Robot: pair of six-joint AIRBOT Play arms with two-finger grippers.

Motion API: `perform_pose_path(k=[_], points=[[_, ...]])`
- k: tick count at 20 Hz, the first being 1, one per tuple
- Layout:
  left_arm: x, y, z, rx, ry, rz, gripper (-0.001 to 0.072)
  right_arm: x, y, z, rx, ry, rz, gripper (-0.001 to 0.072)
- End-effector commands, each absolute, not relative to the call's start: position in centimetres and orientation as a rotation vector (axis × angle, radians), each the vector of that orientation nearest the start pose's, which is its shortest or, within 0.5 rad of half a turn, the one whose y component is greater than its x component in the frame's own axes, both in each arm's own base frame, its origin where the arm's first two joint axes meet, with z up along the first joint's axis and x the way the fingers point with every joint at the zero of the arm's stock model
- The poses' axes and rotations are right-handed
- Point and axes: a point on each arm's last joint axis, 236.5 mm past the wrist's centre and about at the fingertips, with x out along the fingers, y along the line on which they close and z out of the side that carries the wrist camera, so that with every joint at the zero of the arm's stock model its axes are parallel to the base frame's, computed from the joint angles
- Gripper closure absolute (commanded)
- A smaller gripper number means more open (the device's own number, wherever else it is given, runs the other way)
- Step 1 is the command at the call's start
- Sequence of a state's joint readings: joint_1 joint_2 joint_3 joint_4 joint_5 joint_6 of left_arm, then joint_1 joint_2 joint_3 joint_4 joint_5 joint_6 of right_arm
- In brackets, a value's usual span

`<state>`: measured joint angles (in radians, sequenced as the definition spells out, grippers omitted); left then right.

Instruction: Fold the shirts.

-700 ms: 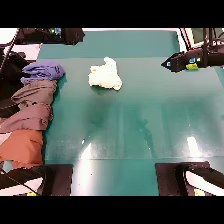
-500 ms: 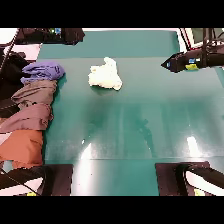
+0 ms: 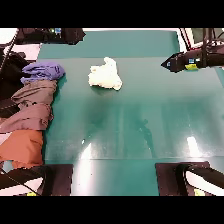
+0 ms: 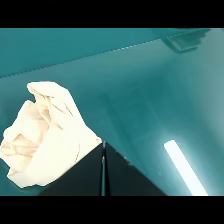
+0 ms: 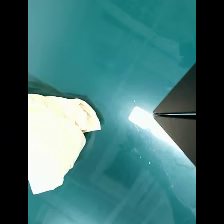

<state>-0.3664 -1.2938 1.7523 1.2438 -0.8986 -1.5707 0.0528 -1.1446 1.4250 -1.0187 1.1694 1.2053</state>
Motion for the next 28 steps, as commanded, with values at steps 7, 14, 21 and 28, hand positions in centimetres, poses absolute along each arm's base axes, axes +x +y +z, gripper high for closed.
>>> perform_pose_path(k=[7,14,21,28], points=[[52.4,-23.7,13.6,-0.011,0.742,-0.457,0.0209,40.3,14.5,20.7,0.118,0.753,0.605,0.0699],[55.4,-24.3,-0.2,-0.009,0.921,-0.459,0.0201,40.2,14.6,20.6,0.117,0.754,0.607,0.0698],[55.9,-26.1,6.5,-0.071,0.86,-0.547,0.0686,40.2,14.7,21.4,0.112,0.739,0.611,0.0699],[49.0,-23.8,36.6,-0.016,0.261,-0.61,0.0687,38.5,15.1,32.9,0.01,0.518,0.655,0.0698]])
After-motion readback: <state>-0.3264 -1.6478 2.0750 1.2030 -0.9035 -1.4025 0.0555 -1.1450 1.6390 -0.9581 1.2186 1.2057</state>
